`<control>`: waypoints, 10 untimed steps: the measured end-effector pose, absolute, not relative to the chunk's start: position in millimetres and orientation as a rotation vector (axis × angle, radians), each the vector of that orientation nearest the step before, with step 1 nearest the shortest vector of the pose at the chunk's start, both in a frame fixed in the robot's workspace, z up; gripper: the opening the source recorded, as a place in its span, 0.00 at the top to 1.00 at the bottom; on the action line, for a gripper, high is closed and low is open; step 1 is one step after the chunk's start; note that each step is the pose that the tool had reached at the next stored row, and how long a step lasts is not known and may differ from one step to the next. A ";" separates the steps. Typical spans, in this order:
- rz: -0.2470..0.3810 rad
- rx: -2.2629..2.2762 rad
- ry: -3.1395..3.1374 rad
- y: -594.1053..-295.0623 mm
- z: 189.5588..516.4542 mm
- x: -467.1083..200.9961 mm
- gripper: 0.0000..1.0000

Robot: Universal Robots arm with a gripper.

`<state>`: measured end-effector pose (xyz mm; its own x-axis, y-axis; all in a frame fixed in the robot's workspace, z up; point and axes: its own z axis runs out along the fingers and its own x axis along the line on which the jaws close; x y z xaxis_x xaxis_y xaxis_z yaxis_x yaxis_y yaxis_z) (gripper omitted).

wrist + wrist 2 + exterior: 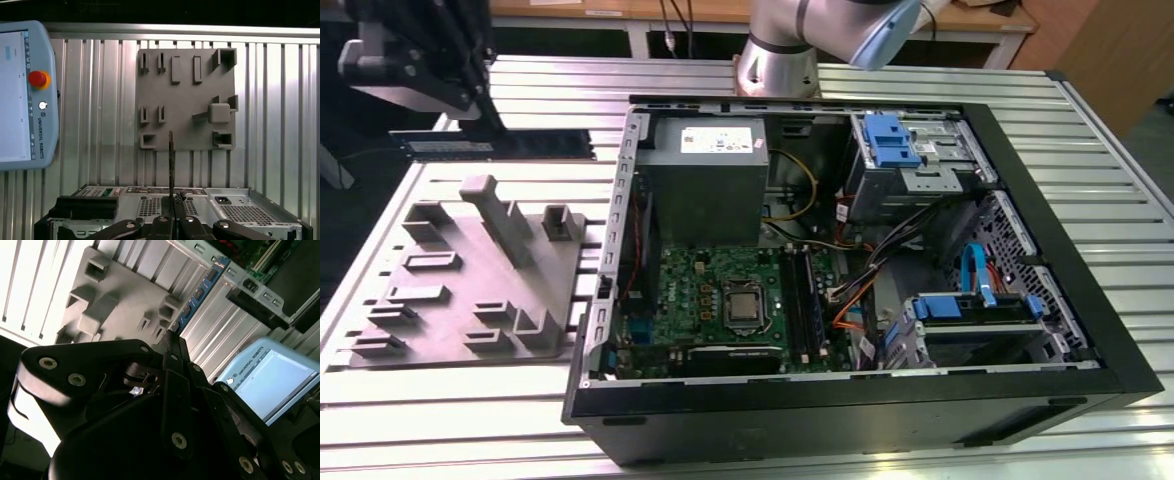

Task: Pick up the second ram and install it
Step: 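Pick up the second ram and move it above second insertion slot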

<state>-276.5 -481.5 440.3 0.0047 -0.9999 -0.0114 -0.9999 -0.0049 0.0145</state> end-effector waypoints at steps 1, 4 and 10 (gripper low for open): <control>-0.029 2.225 -2.214 -481.5 440.3 -272.6 0.89; -0.029 2.225 -2.214 -481.5 440.1 -260.6 0.89; -0.029 2.225 -2.214 -481.5 439.7 -236.6 0.89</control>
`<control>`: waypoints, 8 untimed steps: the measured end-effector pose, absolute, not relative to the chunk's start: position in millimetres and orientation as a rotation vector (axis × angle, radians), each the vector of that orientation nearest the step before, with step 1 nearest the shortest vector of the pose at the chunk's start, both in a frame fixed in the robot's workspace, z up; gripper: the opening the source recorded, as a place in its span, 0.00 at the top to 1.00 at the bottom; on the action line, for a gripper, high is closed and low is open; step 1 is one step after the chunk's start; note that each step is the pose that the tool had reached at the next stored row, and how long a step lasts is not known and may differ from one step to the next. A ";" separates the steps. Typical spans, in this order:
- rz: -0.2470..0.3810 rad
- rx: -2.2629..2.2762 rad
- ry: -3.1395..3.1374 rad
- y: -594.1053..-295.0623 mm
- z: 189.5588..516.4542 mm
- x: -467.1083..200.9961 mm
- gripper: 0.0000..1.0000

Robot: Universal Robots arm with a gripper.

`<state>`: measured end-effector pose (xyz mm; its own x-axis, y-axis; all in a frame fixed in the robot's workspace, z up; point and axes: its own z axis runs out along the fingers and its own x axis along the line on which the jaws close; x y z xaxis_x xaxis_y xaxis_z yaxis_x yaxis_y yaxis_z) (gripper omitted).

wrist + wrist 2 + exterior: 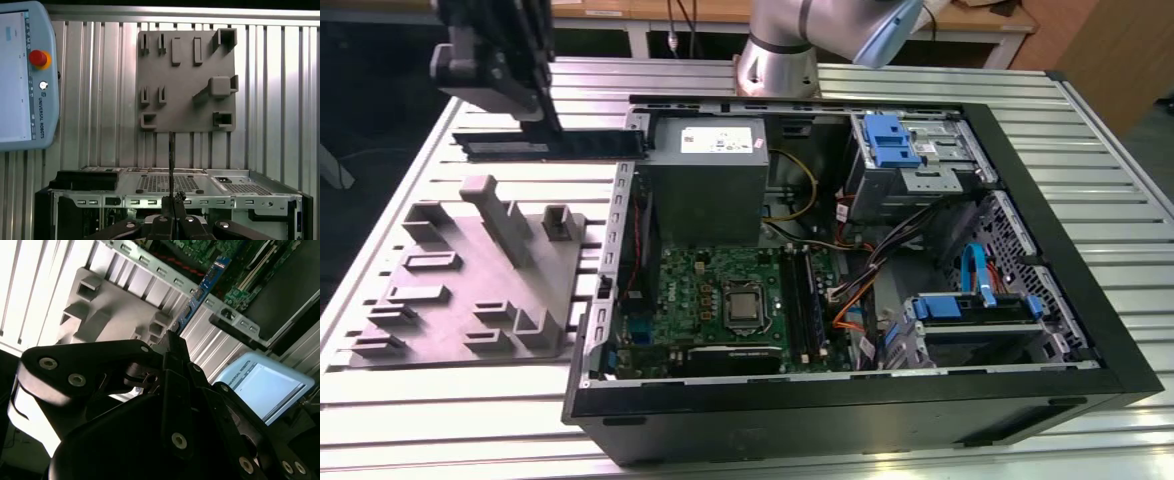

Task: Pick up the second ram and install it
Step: 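Pick up the second ram and move it above second insertion slot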

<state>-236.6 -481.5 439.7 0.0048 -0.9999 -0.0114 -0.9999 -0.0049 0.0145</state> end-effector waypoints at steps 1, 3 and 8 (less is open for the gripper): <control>-0.029 2.225 -2.214 -481.5 439.6 -232.7 0.89; -0.029 2.225 -2.214 -481.5 439.4 -224.9 0.89; -0.029 2.225 -2.214 -481.5 439.1 -204.8 0.89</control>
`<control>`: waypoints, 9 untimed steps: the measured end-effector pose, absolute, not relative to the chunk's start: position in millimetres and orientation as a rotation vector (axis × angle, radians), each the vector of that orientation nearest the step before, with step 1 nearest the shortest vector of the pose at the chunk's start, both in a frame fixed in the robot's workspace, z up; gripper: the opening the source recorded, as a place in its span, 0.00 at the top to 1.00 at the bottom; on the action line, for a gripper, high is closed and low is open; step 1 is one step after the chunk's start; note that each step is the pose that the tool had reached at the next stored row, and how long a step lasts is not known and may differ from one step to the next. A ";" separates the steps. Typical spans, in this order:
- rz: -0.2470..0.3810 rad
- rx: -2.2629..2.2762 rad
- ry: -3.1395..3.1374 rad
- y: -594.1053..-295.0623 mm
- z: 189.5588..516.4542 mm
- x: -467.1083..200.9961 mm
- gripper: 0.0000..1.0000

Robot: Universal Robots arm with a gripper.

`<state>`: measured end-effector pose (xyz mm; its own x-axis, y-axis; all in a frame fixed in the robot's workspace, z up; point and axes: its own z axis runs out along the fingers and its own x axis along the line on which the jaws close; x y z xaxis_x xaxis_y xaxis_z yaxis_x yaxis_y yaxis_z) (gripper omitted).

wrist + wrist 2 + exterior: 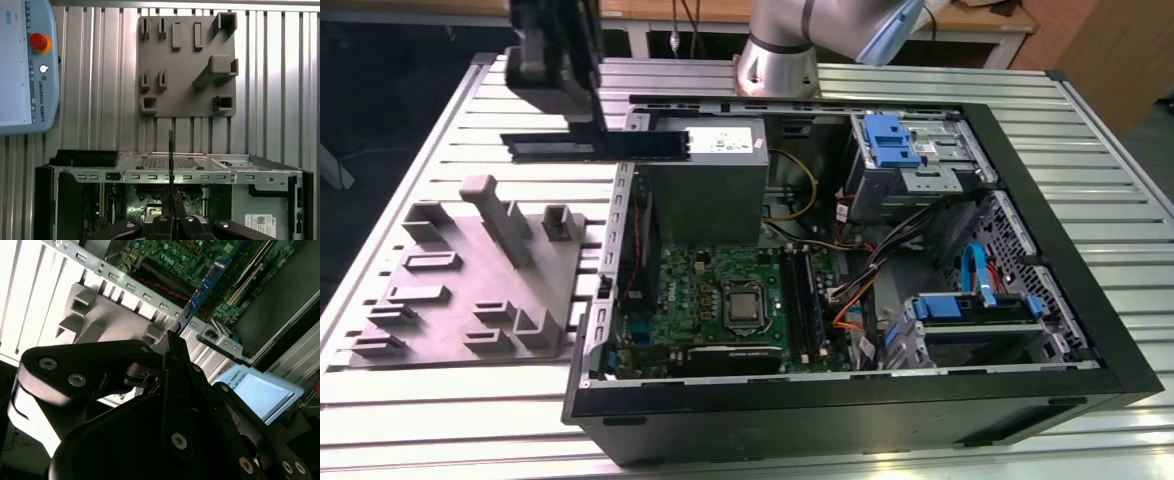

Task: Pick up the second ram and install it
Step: 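Pick up the second ram and move it above second insertion slot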

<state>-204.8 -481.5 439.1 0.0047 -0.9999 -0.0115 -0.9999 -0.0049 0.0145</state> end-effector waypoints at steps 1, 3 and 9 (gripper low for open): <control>-0.029 2.225 -2.214 -481.5 439.0 -200.8 0.89; -0.029 2.225 -2.214 -481.5 438.8 -192.7 0.89; -0.029 2.225 -2.214 -481.5 438.1 -168.6 0.89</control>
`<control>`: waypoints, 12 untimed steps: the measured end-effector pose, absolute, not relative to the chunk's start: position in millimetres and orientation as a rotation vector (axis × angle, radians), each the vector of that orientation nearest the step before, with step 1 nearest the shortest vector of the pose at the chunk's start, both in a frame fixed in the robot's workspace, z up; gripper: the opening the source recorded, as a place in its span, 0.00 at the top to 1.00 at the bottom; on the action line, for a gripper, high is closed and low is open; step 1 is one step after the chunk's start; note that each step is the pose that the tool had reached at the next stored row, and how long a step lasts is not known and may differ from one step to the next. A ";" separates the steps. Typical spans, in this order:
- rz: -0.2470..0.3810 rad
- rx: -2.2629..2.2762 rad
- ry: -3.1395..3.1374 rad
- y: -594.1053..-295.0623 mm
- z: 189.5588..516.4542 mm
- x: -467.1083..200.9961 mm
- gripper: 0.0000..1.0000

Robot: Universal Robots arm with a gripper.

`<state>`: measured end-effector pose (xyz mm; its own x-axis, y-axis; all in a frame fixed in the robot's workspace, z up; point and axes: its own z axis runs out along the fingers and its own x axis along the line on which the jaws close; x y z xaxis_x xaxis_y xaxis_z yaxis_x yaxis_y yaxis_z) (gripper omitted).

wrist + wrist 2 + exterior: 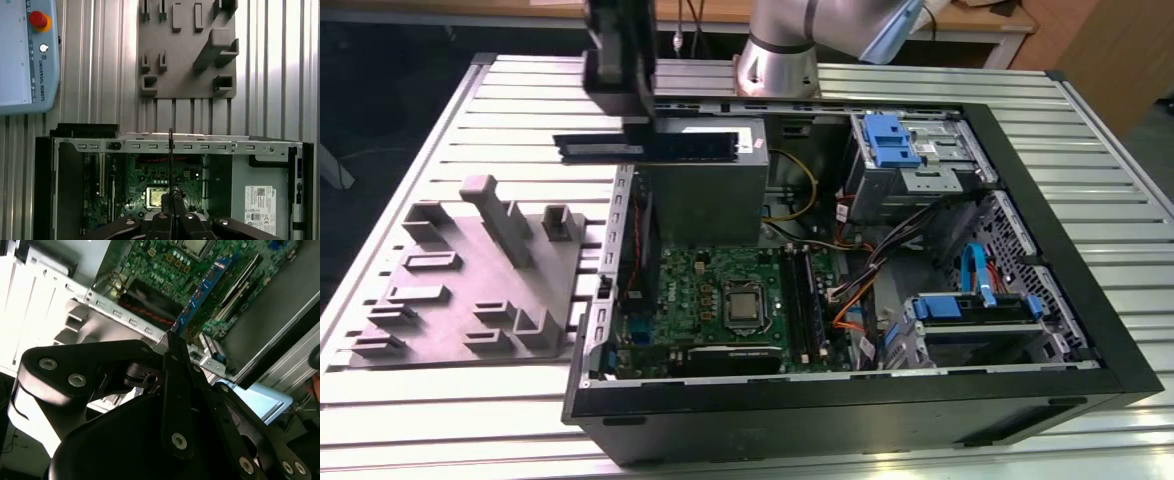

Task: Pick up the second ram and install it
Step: 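Pick up the second ram and move it above second insertion slot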

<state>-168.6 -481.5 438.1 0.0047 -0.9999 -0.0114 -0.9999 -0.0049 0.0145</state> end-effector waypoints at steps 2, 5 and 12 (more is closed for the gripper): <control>-0.029 2.225 -2.214 -481.5 437.8 -160.7 0.89; -0.029 2.225 -2.214 -481.5 437.5 -148.9 0.89; -0.029 2.225 -2.214 -481.5 436.6 -121.7 0.89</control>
<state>-121.7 -481.5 436.6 0.0048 -0.9999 -0.0114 -0.9999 -0.0049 0.0145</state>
